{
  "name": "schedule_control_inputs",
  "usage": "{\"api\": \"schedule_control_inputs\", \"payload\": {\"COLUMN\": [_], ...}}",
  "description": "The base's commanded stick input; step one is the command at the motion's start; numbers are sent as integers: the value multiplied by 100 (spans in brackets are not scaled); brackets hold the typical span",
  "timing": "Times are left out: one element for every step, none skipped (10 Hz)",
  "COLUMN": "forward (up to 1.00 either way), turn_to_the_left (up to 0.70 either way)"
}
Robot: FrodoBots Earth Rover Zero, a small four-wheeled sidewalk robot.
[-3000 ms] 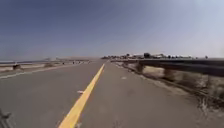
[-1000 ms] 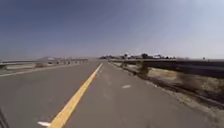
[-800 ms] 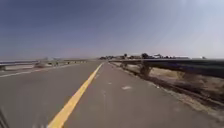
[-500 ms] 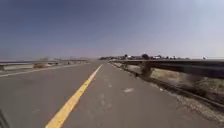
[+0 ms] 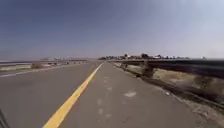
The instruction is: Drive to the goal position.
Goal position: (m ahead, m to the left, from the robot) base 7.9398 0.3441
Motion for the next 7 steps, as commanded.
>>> {"api": "schedule_control_inputs", "payload": {"forward": [50,50,50,50,50,50,50], "turn_to_the_left": [34,50,50,0,0,0,0]}}
